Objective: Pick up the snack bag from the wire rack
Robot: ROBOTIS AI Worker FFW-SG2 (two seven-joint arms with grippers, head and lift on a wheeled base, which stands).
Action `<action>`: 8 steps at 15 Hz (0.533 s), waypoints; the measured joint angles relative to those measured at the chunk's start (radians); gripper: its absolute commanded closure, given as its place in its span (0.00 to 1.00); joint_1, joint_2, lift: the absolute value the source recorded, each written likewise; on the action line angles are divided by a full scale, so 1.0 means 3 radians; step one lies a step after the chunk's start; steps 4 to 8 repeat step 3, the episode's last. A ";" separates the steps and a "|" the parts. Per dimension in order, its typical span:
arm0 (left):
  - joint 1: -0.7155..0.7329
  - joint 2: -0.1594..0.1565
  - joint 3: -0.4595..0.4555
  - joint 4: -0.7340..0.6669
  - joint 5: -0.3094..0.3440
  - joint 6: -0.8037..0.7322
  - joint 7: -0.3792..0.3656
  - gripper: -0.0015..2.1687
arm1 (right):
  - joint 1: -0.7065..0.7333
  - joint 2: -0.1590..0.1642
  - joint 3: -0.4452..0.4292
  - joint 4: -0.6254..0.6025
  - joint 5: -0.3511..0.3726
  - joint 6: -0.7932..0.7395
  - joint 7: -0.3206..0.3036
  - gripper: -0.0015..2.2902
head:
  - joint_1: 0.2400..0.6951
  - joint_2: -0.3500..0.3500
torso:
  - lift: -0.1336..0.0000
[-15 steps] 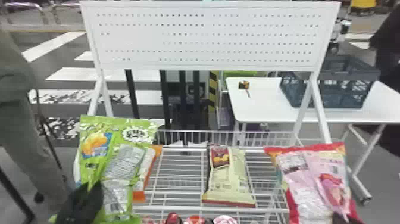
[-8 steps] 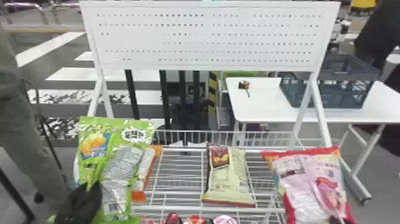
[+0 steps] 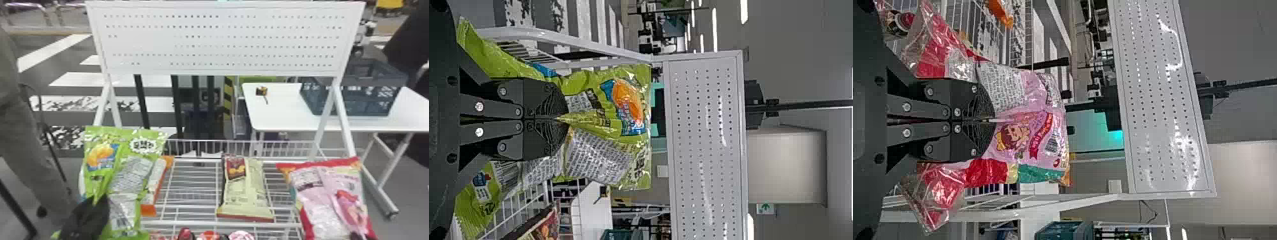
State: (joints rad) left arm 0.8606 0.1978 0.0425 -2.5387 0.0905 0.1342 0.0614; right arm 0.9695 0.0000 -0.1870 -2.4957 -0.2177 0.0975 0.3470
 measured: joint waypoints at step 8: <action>0.0000 -0.0004 -0.0003 0.0000 0.0001 0.0000 0.0002 0.81 | 0.0006 0.0000 -0.0004 -0.0005 -0.0005 0.0000 0.0004 0.98 | 0.57 0.50 | 1.00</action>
